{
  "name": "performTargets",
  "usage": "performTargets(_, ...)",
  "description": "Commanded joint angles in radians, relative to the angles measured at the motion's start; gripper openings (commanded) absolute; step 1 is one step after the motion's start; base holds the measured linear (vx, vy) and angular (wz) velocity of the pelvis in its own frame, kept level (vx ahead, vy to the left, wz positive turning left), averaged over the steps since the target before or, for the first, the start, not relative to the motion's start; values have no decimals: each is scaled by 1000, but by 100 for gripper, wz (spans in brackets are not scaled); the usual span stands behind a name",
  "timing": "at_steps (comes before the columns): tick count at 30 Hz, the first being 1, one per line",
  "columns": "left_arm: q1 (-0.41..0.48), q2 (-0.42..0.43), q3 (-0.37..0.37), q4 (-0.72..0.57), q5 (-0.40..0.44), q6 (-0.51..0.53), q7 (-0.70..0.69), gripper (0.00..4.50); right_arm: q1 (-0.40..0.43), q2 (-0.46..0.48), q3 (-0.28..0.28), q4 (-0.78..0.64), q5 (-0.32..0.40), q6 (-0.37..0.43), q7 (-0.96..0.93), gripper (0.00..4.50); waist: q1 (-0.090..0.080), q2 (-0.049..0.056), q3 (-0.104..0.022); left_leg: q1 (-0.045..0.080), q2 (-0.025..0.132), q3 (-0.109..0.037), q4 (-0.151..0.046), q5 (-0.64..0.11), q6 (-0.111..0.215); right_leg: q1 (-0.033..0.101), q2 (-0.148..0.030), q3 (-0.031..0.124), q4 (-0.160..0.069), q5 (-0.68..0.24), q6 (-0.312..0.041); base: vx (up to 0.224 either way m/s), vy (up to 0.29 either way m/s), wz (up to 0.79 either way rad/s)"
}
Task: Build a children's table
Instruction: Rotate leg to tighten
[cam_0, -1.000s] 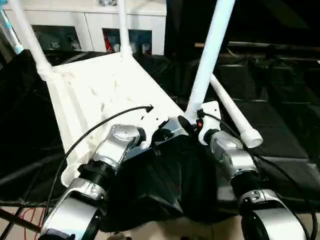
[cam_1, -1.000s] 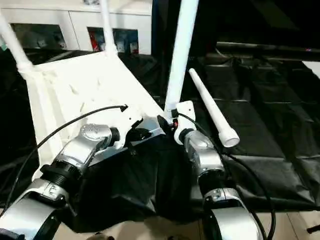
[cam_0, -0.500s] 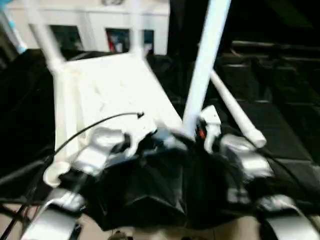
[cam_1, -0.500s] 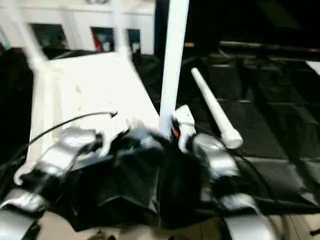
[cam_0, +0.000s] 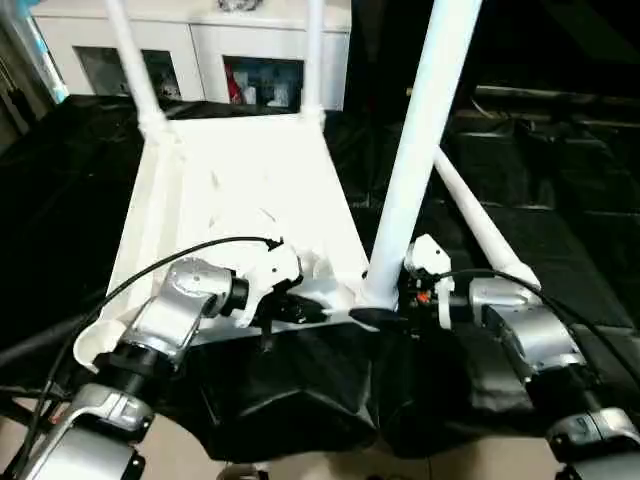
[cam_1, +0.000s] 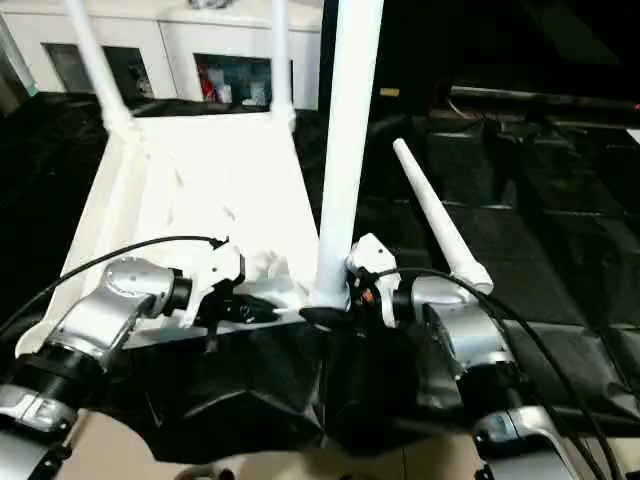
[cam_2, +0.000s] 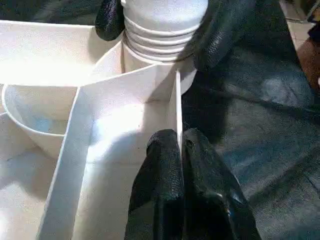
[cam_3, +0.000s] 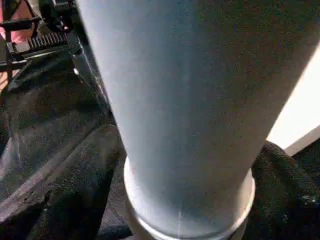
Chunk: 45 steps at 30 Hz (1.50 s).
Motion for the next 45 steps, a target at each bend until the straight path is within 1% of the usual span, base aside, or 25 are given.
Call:
performTargets(1, -23, -26, -21, -50, -40, -15, -41, 0, 1, 12, 34, -29, 6, 6, 25, 338, -3, 6, -70, 19, 34, -18, -71, -306, 16, 46, -59, 52, -77, -331, -191, 0, 0, 0)
performTargets(7, -26, -26, -12, -39, -35, -14, -23, 0, 12, 28, 28, -39, 9, 23, 11, 288, -1, 5, -71, 18, 34, -19, -71, -304, 12, 47, -59, 52, -76, -329, -188, 0, 0, 0)
performTargets(10, -34, -47, 0, -16, -27, -11, 23, 0, 17, 59, 13, -13, 15, 16, -44, 279, -1, 4, -70, 18, 34, -19, -71, -306, 10, 46, -60, 52, -76, -331, -187, 0, 0, 0)
performTargets(12, -54, -79, 13, 19, -12, -6, 91, 0, 2, 114, -27, 51, 8, -20, -161, 273, -9, 3, -69, 17, 31, -22, -72, -318, -1, 45, -63, 51, -81, -365, -178, 0, 0, 0)
performTargets(13, -54, -81, 13, 20, -11, -7, 95, 0, 0, 117, -29, 54, 7, -22, -167, 273, -9, 3, -69, 17, 31, -22, -72, -318, -1, 45, -63, 51, -81, -365, -178, 0, 0, 0)
performTargets(14, -69, -101, 20, 42, 1, 1, 142, 0, -18, 151, -59, 100, 7, -29, -245, 272, -14, 4, -68, 22, 29, -22, -70, -340, -9, 41, -64, 50, -86, -412, -167, 0, 0, 0)
performTargets(15, -77, -111, 23, 51, 6, 9, 165, 0, -28, 167, -74, 121, 8, -27, -282, 272, -17, 4, -67, 21, 28, -24, -72, -344, -11, 42, -65, 49, -88, -426, -165, 0, 0, 0)
performTargets(16, -95, -137, 35, 74, 17, 27, 228, 0, -43, 199, -96, 157, 8, -27, -351, 272, -19, -4, -67, 17, 27, -26, -73, -339, -11, 48, -64, 46, -90, -447, -150, 0, 0, 0)
performTargets(18, -115, -159, 46, 97, 24, 37, 283, 0, -57, 225, -112, 186, 6, -24, -413, 272, -26, -1, -67, 22, 26, -26, -70, -337, -11, 42, -66, 46, -95, -468, -145, 0, 0, 0)
performTargets(19, -130, -176, 54, 114, 31, 45, 328, 0, -68, 246, -122, 207, 1, -25, -464, 272, -29, -16, -67, 18, 25, -23, -69, -332, -5, 43, -64, 46, -97, -474, -139, 0, 0, 0)
performTargets(20, -147, -195, 63, 132, 39, 54, 384, 0, -80, 269, -131, 231, -7, -28, -526, 272, -28, -9, -65, 21, 24, -24, -68, -329, -4, 39, -64, 46, -96, -483, -138, 0, 0, 0)
performTargets(22, -167, -221, 76, 154, 46, 68, 449, 0, -101, 302, -143, 269, -24, -35, -625, 272, -34, -7, -67, 19, 25, -27, -69, -319, -8, 41, -65, 44, -95, -485, -137, 0, 0, 0)
performTargets(23, -186, -248, 88, 179, 55, 69, 510, 0, -128, 340, -165, 312, -34, -47, -736, 272, -35, -9, -68, 18, 25, -23, -69, -310, -3, 38, -64, 46, -96, -470, -134, 0, 0, 0)
performTargets(24, -191, -258, 88, 189, 60, 62, 528, 0, -141, 356, -174, 332, -36, -47, -783, 272, -38, -7, -67, 18, 24, -24, -68, -310, -4, 36, -64, 46, -96, -468, -137, 0, 0, 0)
performTargets(26, -195, -265, 86, 196, 65, 53, 541, 0, -156, 373, -185, 357, -41, -51, -826, 272, -38, -8, -70, 17, 23, -24, -68, -296, -2, 40, -64, 46, -93, -445, -137, 0, 0, 0)
performTargets(27, -192, -269, 81, 196, 64, 31, 530, 0, -160, 377, -169, 364, -69, -78, -852, 272, -37, -7, -70, 16, 24, -22, -68, -292, 6, 40, -64, 47, -92, -423, -141, 0, 0, 0)
performTargets(29, -181, -270, 71, 185, 62, 15, 504, 0, -165, 382, -152, 374, -85, -121, -828, 272, -36, -4, -74, 12, 25, -22, -69, -271, 12, 43, -63, 49, -83, -360, -155, 0, 0, 0)
performTargets(31, -169, -265, 65, 170, 59, 3, 479, 0, -169, 386, -158, 373, -60, -133, -755, 342, -34, -5, -76, 10, 25, -18, -67, -248, 28, 48, -60, 50, -74, -282, -182, 0, 0, 0)
performTargets(34, -157, -242, 59, 159, 58, -12, 458, 0, -174, 371, -169, 364, -33, -123, -686, 344, -35, -5, -73, 9, 24, -18, -68, -256, 42, 52, -61, 49, -77, -294, -187, 0, 0, 0)
performTargets(35, -155, -238, 59, 159, 58, -17, 454, 0, -176, 368, -169, 366, -30, -123, -675, 363, -35, -5, -72, 8, 24, -18, -68, -262, 42, 52, -61, 49, -78, -306, -184, 0, 0, 0)
performTargets(36, -151, -233, 56, 156, 58, -25, 444, 0, -176, 361, -163, 364, -33, -123, -660, 363, -36, -5, -72, 10, 24, -19, -68, -268, 39, 51, -61, 49, -80, -327, -180, 0, 0, 0)
performTargets(38, -118, -193, 32, 113, 46, -62, 345, 0, -159, 309, -112, 317, -56, -108, -547, 386, -36, -5, -71, 10, 26, -20, -69, -279, 38, 52, -63, 49, -81, -350, -177, 0, 0, 0)
performTargets(41, -84, -160, 16, 67, 24, -69, 255, 0, -139, 256, -69, 275, -70, -95, -446, 387, -39, -6, -69, 11, 30, -20, -71, -290, 39, 48, -63, 51, -82, -365, -170, 0, 0, 0)
performTargets(42, -70, -142, 9, 49, 19, -67, 223, 0, -124, 225, -53, 242, -64, -89, -386, 387, -34, -3, -70, 15, 32, -18, -70, -282, 36, 46, -61, 53, -78, -337, -182, 0, 0, 0)
performTargets(45, -55, -112, -2, 38, 21, -76, 184, 0, -100, 177, -33, 188, -57, -82, -296, 387, -28, -3, -70, 15, 33, -17, -71, -281, 37, 46, -58, 53, -74, -307, -189, 0, 0, 0)
